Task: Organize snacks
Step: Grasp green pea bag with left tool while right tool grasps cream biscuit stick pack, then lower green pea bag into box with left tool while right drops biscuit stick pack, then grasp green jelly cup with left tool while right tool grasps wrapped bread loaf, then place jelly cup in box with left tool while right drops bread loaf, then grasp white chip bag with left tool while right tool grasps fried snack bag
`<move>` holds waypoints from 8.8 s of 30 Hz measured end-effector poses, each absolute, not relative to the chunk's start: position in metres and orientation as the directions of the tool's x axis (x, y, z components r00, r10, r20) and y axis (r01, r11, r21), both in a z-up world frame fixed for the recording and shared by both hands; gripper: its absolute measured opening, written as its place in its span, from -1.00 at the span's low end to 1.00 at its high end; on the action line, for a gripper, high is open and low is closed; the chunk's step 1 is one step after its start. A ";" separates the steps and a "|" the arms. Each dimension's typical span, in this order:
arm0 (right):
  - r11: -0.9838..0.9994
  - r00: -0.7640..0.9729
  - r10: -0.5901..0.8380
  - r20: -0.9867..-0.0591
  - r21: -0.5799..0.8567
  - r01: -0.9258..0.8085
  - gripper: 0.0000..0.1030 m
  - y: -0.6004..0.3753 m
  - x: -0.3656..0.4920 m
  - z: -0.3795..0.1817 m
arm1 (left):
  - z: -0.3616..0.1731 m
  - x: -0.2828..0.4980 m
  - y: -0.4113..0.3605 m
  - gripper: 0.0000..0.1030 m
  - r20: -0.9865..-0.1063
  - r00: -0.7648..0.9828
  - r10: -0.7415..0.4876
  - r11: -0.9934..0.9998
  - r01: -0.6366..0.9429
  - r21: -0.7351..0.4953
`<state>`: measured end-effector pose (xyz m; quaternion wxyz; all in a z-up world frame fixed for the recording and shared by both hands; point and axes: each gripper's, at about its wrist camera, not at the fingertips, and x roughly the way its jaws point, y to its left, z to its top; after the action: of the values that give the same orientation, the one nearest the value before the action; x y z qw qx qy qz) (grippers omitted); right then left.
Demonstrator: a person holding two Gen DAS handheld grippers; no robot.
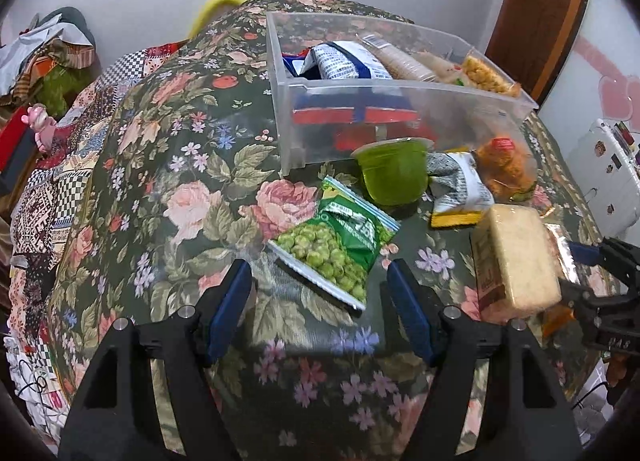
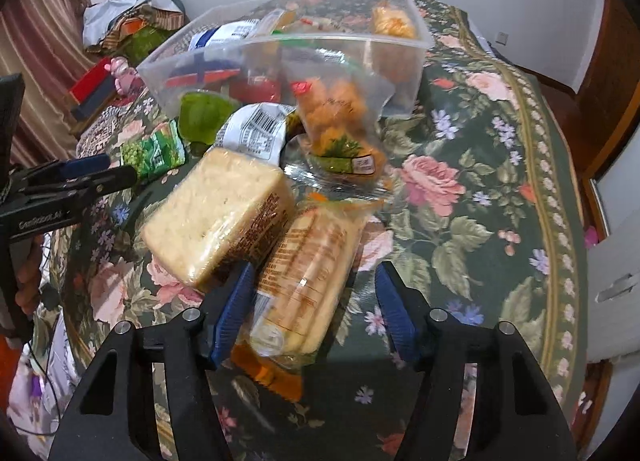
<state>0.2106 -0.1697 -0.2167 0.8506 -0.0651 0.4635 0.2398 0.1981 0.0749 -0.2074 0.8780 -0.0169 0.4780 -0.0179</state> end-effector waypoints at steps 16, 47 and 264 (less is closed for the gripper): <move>0.884 0.501 0.335 -0.798 0.082 -0.459 -0.46 -0.180 0.210 -0.215 | -0.226 0.219 0.061 -0.27 -0.812 0.583 -0.023 1.000 0.023 -0.011; 0.876 0.668 0.425 -0.611 0.092 -0.473 -0.54 -0.172 0.234 -0.121 | -0.123 0.198 0.068 -0.38 -0.653 0.753 -0.076 0.997 0.038 -0.072; 0.866 0.573 0.427 -0.699 0.134 -0.482 0.37 -0.179 0.270 -0.155 | -0.157 0.235 0.031 0.35 -0.742 0.657 -0.134 0.990 0.063 -0.123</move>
<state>0.2700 -0.1794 -0.1546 0.8863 -0.0357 0.3840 0.2565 0.2352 0.0309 -0.1570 0.9091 -0.0430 0.4108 -0.0543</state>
